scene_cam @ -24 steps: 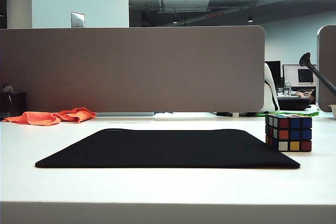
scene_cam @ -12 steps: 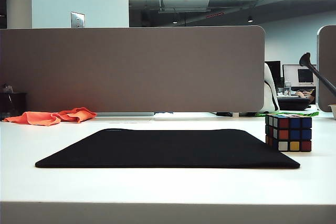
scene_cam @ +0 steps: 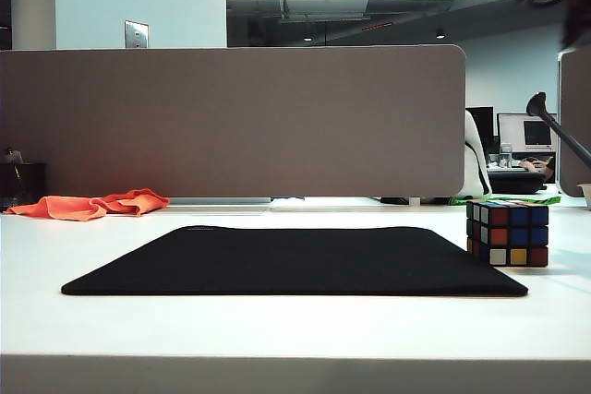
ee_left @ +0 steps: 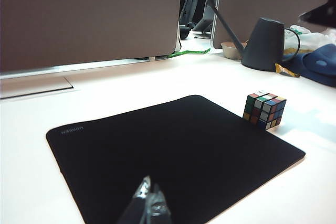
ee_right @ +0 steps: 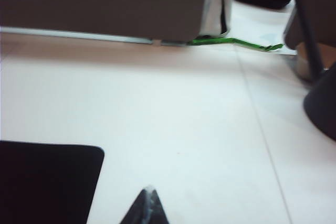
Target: Pick up the cube on the right side of the mouse pad, then place it in the center of the mouse pad.
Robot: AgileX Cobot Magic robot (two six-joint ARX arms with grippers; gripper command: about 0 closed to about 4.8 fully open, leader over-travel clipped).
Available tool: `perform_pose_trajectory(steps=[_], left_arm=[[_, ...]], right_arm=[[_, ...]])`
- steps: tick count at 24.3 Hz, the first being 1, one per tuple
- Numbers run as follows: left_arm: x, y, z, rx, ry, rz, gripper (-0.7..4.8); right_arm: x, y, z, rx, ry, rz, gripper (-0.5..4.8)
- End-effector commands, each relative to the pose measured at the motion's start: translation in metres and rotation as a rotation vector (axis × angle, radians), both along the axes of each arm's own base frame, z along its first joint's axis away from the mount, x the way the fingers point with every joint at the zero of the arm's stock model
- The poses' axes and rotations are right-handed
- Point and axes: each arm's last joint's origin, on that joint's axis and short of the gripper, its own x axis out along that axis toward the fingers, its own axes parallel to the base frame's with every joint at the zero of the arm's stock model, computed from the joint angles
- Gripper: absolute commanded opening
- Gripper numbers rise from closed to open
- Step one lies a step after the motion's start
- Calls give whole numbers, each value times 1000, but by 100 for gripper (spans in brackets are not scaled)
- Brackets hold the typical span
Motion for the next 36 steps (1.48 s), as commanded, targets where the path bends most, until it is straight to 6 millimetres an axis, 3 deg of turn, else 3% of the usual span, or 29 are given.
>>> perform_pose_trajectory(steps=[1,9,12,14,19,20,22,28,36], left_arm=[[0,0,2,-30,13,-7,-6],[0,-1,-2,-30,54,-14,-6],[0,-1,-6,-3,83,-13,-6],[0,-1,-7,27,72,-23,-6],[0,-1,-7,67,40,-18,-6],[0,-1,-7,66,41,-18,-6],[0,-1,-7,66,41,-18,-6],[0,-1,-7,66,41,-18,-6],[0,-1,-7,66,42,-18,-6]], right_arm=[[15,22,-7,-20,25,11,0],[33,33,-36,20,119,-50,2],[40,35,-49,12,157,-76,55],[43,35,-54,20,169,-81,103],[47,37,-61,102,188,-102,287],[47,37,-62,109,190,-100,370],[47,38,-62,116,194,-81,469],[47,38,-62,117,196,-83,479],[53,40,-79,96,253,-87,479]])
